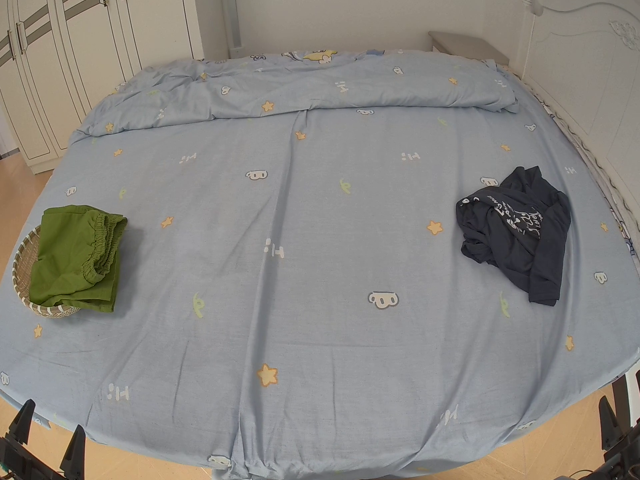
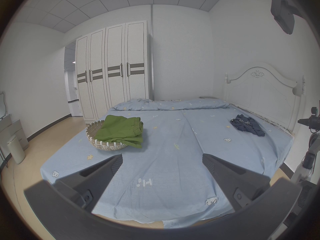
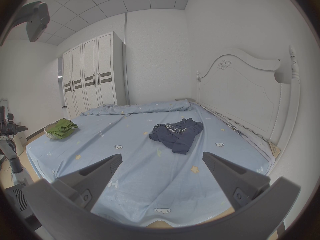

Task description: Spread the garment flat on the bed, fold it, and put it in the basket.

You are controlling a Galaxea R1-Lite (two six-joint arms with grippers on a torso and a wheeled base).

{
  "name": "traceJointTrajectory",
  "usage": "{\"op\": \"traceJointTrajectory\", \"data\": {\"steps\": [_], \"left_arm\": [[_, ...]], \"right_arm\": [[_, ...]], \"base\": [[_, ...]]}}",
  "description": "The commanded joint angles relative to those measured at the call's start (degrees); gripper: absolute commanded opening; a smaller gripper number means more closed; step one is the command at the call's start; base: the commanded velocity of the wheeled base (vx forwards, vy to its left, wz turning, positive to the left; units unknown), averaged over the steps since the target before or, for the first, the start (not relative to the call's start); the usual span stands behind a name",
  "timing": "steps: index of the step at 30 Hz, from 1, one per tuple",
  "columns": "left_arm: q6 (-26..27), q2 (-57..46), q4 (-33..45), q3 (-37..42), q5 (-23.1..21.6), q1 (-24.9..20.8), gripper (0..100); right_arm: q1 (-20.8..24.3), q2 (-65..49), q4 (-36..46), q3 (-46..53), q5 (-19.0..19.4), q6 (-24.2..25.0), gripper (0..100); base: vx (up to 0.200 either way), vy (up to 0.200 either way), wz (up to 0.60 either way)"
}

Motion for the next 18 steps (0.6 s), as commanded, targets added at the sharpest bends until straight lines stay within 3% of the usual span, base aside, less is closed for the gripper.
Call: {"op": "traceJointTrajectory", "data": {"steps": [1,9,18], "left_arm": [[0.00,-0.93,0.02,1.01,0.03,0.02,100],[0.00,-0.93,0.02,1.01,-0.06,0.02,100],[0.00,-0.93,0.02,1.01,-0.06,0.02,100]], "right_arm": [[0.00,-0.93,-0.01,0.92,0.04,-0.03,100],[0.00,-0.93,-0.01,0.92,0.04,-0.03,100],[0.00,-0.93,-0.01,0.92,0.04,-0.03,100]], "base": [[0.000,0.000,0.00],[0.000,0.000,0.00],[0.000,0.200,0.00]]}}
